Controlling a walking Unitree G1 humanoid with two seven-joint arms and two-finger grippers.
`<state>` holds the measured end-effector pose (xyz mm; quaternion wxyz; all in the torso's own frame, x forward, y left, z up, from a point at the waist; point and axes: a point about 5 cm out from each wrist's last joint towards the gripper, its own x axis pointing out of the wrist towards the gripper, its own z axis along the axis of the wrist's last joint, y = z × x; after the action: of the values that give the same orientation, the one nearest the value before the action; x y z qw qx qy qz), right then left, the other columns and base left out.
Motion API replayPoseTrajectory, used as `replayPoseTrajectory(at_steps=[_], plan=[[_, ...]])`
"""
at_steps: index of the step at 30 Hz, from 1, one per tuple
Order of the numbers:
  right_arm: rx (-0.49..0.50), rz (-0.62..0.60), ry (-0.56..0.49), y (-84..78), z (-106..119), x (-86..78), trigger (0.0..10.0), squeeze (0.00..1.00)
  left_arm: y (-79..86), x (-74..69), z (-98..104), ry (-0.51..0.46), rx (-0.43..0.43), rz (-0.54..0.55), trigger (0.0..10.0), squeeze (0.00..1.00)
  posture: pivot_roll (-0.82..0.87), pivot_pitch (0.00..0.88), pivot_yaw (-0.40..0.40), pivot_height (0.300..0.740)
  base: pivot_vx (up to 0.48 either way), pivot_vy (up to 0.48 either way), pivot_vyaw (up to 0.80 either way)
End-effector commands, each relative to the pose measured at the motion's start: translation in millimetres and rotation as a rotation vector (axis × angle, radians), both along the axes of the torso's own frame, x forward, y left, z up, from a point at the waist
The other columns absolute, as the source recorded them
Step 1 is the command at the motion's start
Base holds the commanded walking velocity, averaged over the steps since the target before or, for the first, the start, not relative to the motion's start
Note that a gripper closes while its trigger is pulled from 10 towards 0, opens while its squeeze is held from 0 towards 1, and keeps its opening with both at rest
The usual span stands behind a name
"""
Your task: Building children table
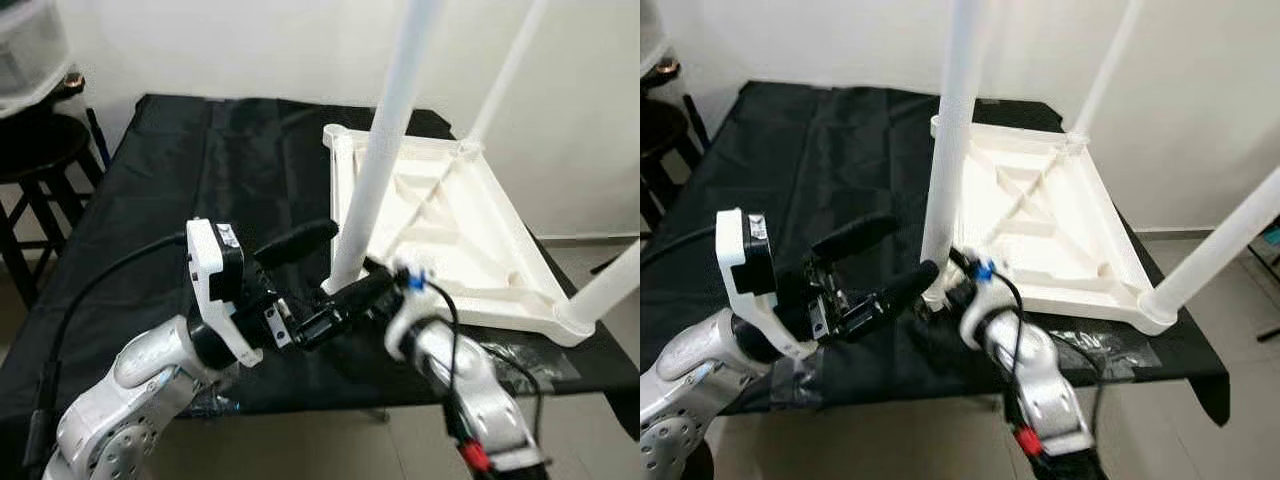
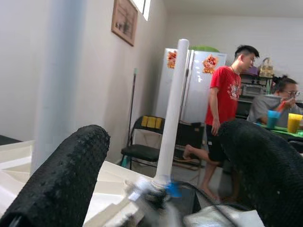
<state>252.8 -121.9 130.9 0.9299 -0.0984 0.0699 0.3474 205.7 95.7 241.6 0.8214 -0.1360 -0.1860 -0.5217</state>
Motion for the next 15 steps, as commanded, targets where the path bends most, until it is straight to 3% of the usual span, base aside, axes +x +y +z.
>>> replayPoseTrajectory(at_steps=[1,2,5,8,10,11,13,15], plan=[[0.016,0.052,0.031,-1.7,5.5,-10.0,10.0,1.0,0.7,0.6,-2.3,-0.001,0.004,0.0,10.0,0.0,-0.07,0.0,-0.086,0.74,0.0,0.0,0.0],[0.016,0.052,0.031,-1.7,5.5,-10.0,10.0,1.0,0.7,0.6,-2.3,-0.001,0.004,0.0,10.0,0.0,-0.07,0.0,-0.086,0.74,0.0,0.0,0.0],[-0.041,0.116,0.088,-16.0,5.0,-33.3,10.0,1.0,0.8,1.7,-6.8,0.013,0.009,-0.01,10.0,0.0,-0.11,0.0,-0.069,0.74,0.0,0.0,0.0],[-0.058,0.101,0.106,-22.1,4.3,-36.4,10.0,1.0,0.5,2.1,-7.8,0.017,0.011,-0.014,10.0,0.0,-0.11,0.0,-0.069,0.74,0.0,0.0,0.0],[-0.128,-0.075,0.109,-47.6,2.3,-27.6,10.0,1.0,1.0,2.9,-10.8,0.025,0.03,-0.018,10.0,0.0,-0.11,0.0,-0.061,0.74,0.0,0.0,0.0],[-0.128,-0.075,0.109,-47.6,2.3,-27.6,10.0,1.0,1.0,2.9,-10.8,0.025,0.03,-0.018,10.0,0.0,-0.11,0.0,-0.061,0.74,0.0,0.0,0.0],[-0.168,-0.291,0.138,-77.6,-0.9,-20.4,10.0,1.0,0.5,3.0,-23.1,0.045,0.113,-0.015,10.0,0.0,-0.12,0.0,-0.058,0.74,0.0,0.0,0.0],[-0.19,-0.332,0.169,-86.8,-4.7,-22.8,10.0,1.0,-0.2,2.0,-31.0,0.063,0.153,-0.016,10.0,0.0,-0.12,0.0,-0.054,0.74,0.0,0.0,0.0]])
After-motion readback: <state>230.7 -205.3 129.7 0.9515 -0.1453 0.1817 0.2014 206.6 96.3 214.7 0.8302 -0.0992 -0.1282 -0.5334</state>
